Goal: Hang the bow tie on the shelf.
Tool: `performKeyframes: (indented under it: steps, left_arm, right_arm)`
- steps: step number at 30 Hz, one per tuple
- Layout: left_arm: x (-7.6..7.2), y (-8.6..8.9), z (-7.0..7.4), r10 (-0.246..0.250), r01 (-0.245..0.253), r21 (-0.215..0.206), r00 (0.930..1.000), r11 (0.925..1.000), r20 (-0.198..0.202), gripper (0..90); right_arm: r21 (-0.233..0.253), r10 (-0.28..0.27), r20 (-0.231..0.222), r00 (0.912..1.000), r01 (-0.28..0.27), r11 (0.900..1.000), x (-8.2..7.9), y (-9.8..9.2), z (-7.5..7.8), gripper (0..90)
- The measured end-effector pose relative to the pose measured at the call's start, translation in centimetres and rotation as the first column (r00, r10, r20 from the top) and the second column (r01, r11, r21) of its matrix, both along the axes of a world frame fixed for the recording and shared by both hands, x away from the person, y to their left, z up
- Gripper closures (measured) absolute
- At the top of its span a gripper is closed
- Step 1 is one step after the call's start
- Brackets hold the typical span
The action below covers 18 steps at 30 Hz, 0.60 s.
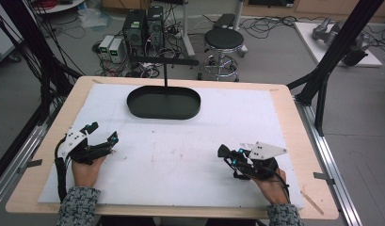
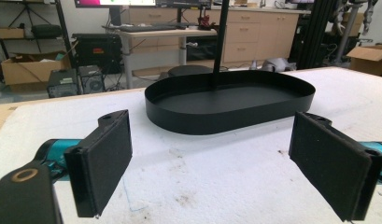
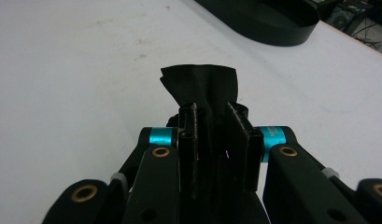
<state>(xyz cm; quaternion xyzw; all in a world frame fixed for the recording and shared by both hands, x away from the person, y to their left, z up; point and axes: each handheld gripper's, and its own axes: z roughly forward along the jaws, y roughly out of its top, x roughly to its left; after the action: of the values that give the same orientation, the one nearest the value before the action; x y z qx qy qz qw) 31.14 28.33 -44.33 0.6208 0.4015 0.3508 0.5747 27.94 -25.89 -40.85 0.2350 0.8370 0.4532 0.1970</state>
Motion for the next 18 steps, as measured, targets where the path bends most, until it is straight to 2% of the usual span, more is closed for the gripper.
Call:
performKeyframes:
  steps: [5,12,18]
  left_arm:
    - [0.0,0.0,0.0,-0.002,0.002,-0.001,1.0000,1.0000,0.002,13.5]
    - [0.0,0.0,0.0,-0.001,0.001,-0.004,1.0000,1.0000,0.005,13.5]
    - [0.0,0.0,0.0,-0.004,0.004,-0.007,1.0000,1.0000,0.006,13.5]
  right_arm:
    - [0.017,-0.018,0.010,0.9998,0.018,1.000,1.6,1.2,1.2,74.9]
    - [0.017,-0.040,0.017,0.9991,0.039,0.999,4.3,3.2,2.7,75.2]
    - [0.049,-0.058,0.033,0.9978,0.057,0.997,7.1,4.9,4.2,75.3]
